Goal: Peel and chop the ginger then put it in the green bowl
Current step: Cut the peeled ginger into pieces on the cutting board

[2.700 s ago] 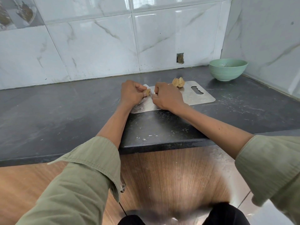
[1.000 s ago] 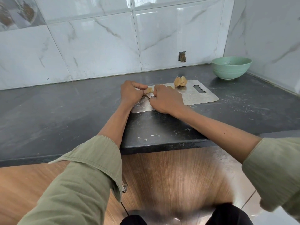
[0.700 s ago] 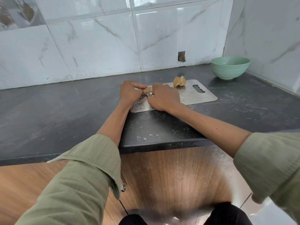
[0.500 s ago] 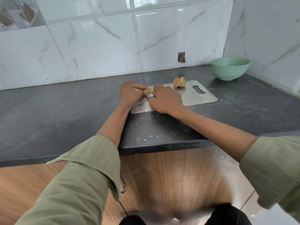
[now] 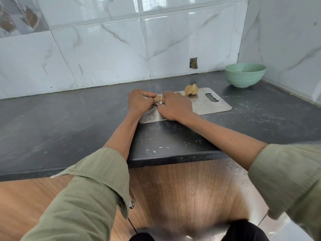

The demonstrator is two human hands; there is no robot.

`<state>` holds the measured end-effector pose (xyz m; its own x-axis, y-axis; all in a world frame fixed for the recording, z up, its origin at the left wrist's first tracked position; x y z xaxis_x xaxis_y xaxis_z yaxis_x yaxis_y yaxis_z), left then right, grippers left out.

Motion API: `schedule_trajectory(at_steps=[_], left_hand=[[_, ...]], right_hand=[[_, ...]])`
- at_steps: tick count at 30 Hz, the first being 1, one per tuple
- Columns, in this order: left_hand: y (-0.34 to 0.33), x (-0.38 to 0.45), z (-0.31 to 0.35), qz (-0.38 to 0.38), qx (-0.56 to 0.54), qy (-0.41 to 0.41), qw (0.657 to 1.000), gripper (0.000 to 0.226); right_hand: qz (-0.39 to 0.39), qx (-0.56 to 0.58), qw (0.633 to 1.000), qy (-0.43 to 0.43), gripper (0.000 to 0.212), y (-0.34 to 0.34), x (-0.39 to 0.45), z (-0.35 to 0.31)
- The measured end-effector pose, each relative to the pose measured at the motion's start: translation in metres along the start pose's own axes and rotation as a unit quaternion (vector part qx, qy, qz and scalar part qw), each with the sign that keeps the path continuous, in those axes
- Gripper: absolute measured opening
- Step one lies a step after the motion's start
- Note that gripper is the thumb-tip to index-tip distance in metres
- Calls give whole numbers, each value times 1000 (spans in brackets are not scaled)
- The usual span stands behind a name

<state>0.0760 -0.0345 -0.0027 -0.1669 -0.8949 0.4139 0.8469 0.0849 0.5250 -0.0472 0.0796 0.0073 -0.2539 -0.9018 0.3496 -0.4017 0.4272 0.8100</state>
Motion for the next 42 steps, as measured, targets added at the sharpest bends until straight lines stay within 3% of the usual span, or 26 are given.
schedule_trajectory(at_steps=[25,33,42], left_hand=[[-1,-1,3,3,8,2,1000,18],[-15,4,8,-38,29,-10,999,17],[-12,4,5,-30,-16,-26,999,23]], right_hand=[[-6,12,1000,-12,33,-1,-3,2],[-41,35,998,-25,22,8,1,16],[-32,43,997,-50,26,9,4,21]])
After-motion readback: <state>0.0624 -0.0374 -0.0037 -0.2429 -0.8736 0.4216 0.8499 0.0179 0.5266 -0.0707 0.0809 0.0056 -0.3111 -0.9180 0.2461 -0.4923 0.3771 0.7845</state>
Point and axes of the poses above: each hand's wrist, its own x-axis towards the middle knuckle, its own y-axis out of the back of the hand, z = x × y, the point moved 7 cm from there along x, towards the middle knuckle, and after that the axes turned 4 degrees about x, right-handed, at the moved point
